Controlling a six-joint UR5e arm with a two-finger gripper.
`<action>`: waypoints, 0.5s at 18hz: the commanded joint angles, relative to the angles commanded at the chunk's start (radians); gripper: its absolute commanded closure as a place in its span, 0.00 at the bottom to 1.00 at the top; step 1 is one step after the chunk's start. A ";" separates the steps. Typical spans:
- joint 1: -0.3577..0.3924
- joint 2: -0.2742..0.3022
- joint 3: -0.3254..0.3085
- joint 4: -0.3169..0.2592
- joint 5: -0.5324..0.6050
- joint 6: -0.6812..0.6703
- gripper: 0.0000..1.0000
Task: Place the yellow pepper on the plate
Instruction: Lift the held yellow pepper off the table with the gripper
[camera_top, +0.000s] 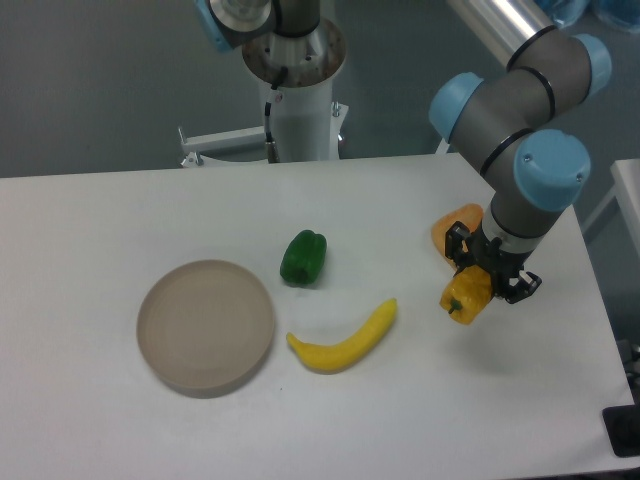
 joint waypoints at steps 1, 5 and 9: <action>0.000 0.000 0.000 0.002 0.000 0.000 0.98; -0.002 0.002 0.002 0.000 -0.029 -0.002 0.97; -0.093 0.049 -0.012 -0.005 -0.048 -0.023 0.99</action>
